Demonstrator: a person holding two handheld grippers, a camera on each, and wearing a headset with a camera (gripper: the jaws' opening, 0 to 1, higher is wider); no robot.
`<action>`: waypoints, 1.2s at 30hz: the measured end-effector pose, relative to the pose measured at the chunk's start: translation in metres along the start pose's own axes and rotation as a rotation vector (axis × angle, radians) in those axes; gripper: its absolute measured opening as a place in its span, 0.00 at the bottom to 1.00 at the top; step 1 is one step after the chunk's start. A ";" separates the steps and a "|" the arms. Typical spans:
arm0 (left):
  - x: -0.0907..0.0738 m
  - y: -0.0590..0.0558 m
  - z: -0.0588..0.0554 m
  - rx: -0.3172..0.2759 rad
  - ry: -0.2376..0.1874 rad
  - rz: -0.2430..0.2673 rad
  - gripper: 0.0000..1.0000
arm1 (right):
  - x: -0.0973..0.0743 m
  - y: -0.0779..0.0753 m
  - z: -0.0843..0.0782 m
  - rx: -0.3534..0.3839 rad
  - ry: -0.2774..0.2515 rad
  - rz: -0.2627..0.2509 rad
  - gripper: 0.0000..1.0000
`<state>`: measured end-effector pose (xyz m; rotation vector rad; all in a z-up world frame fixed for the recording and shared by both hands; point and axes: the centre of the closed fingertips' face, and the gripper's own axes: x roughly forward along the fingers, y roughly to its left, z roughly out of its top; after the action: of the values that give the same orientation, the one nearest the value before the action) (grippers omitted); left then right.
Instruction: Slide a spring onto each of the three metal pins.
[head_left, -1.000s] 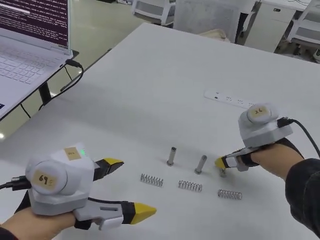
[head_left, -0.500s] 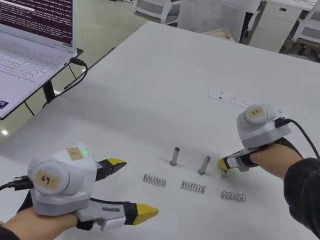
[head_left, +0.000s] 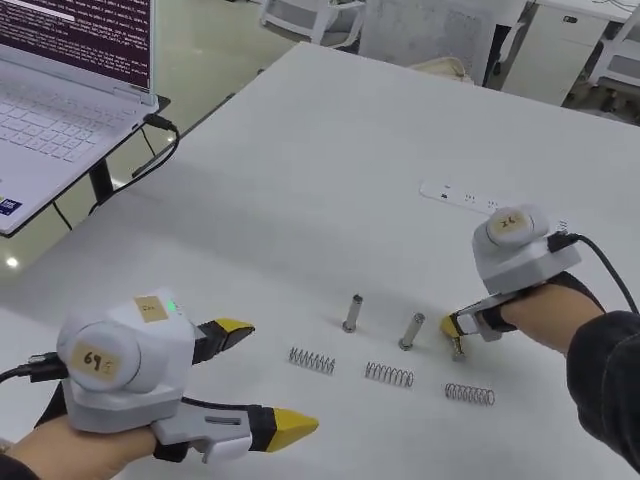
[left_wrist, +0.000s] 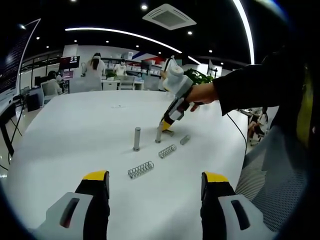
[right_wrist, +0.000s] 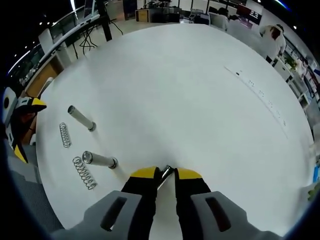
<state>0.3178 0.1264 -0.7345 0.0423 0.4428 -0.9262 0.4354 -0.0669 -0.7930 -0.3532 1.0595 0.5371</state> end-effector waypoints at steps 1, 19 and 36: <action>0.000 0.000 0.000 0.000 0.000 0.000 0.71 | 0.000 0.000 0.000 0.001 0.002 -0.001 0.11; 0.000 0.001 0.001 -0.004 -0.006 0.000 0.70 | 0.001 -0.001 0.000 -0.004 0.018 -0.009 0.06; 0.000 0.001 0.004 -0.004 -0.015 -0.003 0.69 | -0.006 0.001 0.003 0.003 -0.014 -0.003 0.06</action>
<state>0.3197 0.1264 -0.7306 0.0315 0.4311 -0.9285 0.4346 -0.0657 -0.7862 -0.3483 1.0461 0.5342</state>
